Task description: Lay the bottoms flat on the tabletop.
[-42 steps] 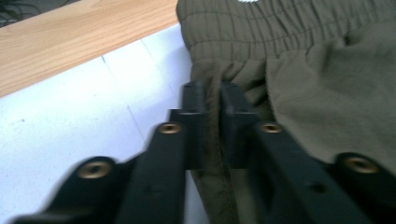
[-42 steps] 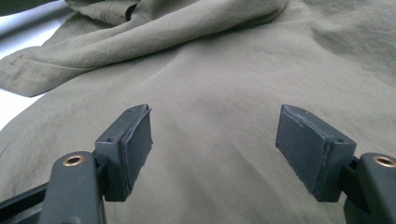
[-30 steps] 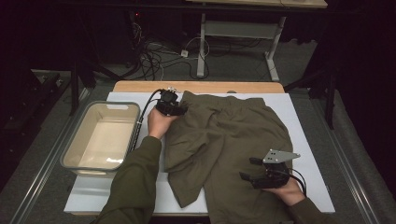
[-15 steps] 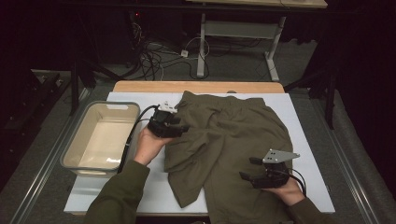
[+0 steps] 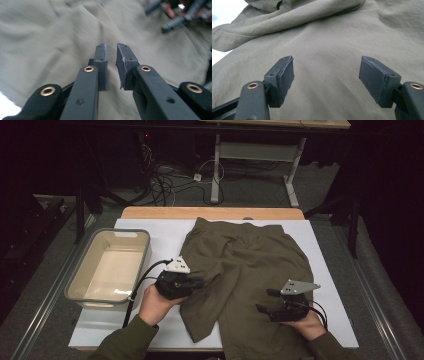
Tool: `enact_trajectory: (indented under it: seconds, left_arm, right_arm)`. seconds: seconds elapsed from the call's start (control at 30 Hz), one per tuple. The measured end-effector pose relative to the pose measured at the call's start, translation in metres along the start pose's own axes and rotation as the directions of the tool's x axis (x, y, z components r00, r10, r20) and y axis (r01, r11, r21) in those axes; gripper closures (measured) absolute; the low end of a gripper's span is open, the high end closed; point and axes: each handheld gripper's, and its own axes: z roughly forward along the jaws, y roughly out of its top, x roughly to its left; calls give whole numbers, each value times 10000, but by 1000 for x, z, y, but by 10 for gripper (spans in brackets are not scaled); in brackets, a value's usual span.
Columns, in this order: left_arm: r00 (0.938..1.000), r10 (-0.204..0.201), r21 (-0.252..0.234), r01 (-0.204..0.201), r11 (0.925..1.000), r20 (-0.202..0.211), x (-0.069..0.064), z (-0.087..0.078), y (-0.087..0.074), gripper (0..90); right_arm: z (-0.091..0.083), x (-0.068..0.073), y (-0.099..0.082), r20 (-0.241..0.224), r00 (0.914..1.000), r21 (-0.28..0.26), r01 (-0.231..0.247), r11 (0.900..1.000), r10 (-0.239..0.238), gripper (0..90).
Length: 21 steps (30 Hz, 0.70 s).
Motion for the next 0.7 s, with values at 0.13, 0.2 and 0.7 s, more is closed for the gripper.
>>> enact_trajectory:
  seconds: [0.13,0.2,0.7]
  left_arm:
    - [9997,120,693,-106,9975,-205,-7,20,-21,699]
    - [9965,318,971,-242,9950,-774,-5,26,-25,634]
    - [9794,492,1630,-169,9865,-1961,24,36,-31,505]
  right_arm:
    - [0,4,4,-116,9999,2,22,10000,-22,297]
    - [0,8,7,-195,9998,-24,106,9999,-106,298]
    - [24,40,42,-1136,9921,421,592,9974,-541,300]
